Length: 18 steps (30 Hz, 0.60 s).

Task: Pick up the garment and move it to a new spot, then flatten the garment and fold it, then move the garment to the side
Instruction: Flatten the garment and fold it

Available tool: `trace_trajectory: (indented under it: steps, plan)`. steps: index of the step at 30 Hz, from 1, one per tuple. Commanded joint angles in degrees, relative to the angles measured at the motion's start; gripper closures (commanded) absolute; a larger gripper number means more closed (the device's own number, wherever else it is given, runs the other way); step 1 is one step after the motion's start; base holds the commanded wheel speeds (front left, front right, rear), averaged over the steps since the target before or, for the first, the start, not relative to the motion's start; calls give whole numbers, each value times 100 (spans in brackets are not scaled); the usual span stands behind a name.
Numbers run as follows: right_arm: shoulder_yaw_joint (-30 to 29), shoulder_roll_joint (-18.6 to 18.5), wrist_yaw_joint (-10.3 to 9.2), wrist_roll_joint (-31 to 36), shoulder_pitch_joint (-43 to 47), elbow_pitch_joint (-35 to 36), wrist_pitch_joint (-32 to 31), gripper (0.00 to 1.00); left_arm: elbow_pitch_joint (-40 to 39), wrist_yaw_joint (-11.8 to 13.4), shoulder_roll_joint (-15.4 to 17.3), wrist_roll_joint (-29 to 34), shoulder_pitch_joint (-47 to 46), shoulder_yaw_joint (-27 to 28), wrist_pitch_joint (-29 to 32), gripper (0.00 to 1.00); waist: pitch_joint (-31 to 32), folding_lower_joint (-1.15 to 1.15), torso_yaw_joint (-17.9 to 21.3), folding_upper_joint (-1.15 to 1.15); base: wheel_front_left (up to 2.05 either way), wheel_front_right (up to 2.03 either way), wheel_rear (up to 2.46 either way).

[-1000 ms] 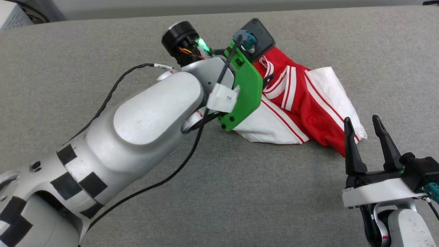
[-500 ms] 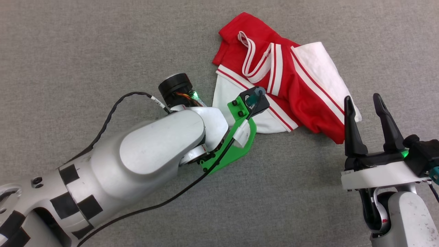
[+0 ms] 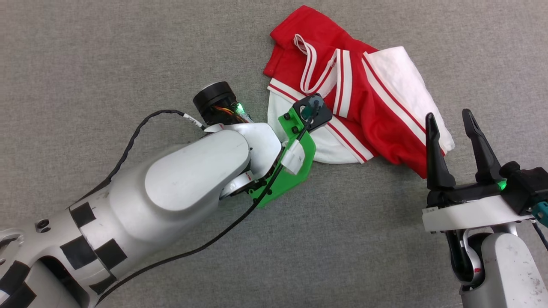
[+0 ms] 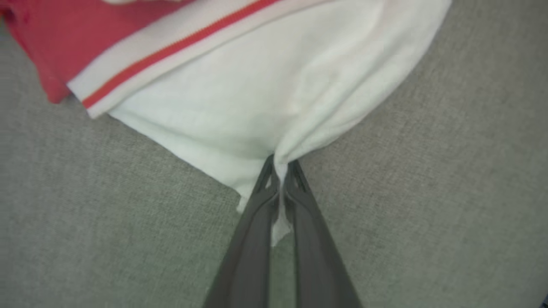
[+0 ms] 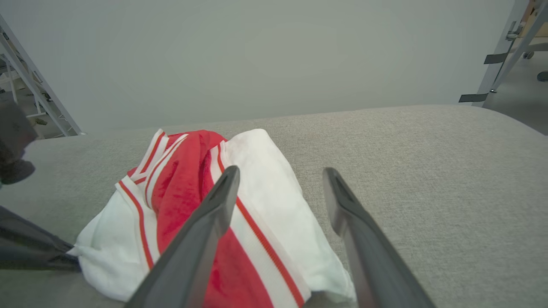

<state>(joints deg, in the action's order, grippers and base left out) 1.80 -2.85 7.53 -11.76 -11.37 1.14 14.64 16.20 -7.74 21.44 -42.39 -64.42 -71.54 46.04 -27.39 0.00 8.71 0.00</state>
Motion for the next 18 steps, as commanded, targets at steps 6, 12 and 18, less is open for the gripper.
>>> trace_trajectory:
  steps: [6,12,18]
  plan:
    - [-99,-3,-4,102,113,-21,36,0,-47,25,317,-336,133,-181,-654,100,435,0,-266,0,0,0,0]
    - [-240,-3,-4,180,324,-5,36,0,-504,25,1012,-854,23,-181,-1108,100,814,0,-518,0,0,0,0]
    - [-295,-3,-4,239,402,23,36,0,-556,25,1761,-1034,275,-181,-1132,100,945,0,-654,0,0,0,0]
